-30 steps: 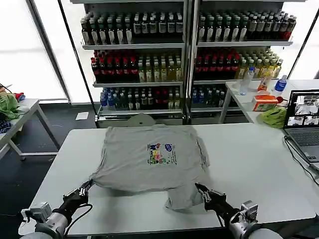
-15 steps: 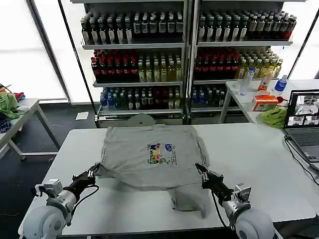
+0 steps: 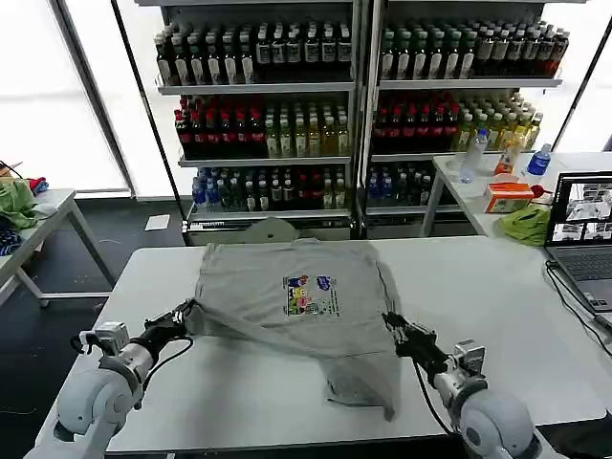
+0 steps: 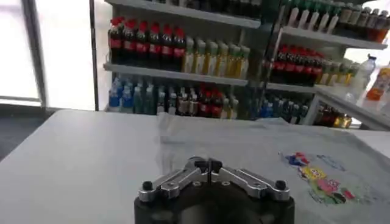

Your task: Fold and organize the clothes.

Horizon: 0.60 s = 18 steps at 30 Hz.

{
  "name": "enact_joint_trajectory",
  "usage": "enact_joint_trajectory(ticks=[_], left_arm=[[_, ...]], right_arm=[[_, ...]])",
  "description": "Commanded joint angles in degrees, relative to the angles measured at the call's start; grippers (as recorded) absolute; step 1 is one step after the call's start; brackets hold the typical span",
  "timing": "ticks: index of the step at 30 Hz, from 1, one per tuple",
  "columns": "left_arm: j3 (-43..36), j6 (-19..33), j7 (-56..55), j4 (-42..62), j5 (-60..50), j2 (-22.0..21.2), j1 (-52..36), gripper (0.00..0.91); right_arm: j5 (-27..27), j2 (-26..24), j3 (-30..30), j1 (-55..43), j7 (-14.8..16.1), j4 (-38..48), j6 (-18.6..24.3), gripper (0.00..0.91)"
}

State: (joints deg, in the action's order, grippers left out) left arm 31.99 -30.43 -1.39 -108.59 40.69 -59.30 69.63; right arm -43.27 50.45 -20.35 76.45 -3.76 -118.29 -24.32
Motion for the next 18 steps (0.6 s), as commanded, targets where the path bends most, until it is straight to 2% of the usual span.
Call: enact_joint_trajectory(ticks=[1, 2, 6, 12, 14, 16, 17, 18], left_arm=[[-0.46, -0.05, 0.07, -0.78, 0.01, 0.33, 0.13, 0.010], [-0.34, -0.09, 0.02, -1.25, -0.01, 0.31, 0.34, 0.010], [0.08, -0.18, 0.03, -2.73, -0.03, 0.24, 1.73, 0.010], [0.67, -0.24, 0.09, -3.24, 0.02, 0.26, 2.46, 0.000], [0.66, -0.23, 0.13, -3.29, 0.01, 0.25, 2.60, 0.000], [0.66, -0.24, 0.13, -3.38, 0.00, 0.15, 2.74, 0.000], [0.69, -0.25, 0.15, -3.44, 0.01, 0.08, 2.76, 0.010], [0.78, -0.24, 0.15, -3.42, 0.01, -0.02, 2.70, 0.000]], right_arm=[[-2.22, -5.25, -5.52, 12.54, 0.73, -7.22, -4.83, 0.907], [-2.33, -4.73, -6.20, 13.52, 0.41, -7.94, -6.23, 0.907], [-3.13, -3.80, -7.45, 17.13, -1.60, -8.97, -7.51, 0.907], [-5.68, -3.76, -7.42, 18.65, -3.11, -8.32, -7.35, 0.907], [-6.80, -3.72, -6.53, 17.91, -3.58, -7.78, -7.83, 0.877], [-7.48, -3.73, -5.67, 17.42, -3.62, -7.11, -7.85, 0.645], [-7.73, -3.71, -5.14, 17.19, -3.60, -6.94, -7.76, 0.191], [-7.91, -3.23, -3.90, 16.34, -3.72, -6.30, -7.75, 0.000]])
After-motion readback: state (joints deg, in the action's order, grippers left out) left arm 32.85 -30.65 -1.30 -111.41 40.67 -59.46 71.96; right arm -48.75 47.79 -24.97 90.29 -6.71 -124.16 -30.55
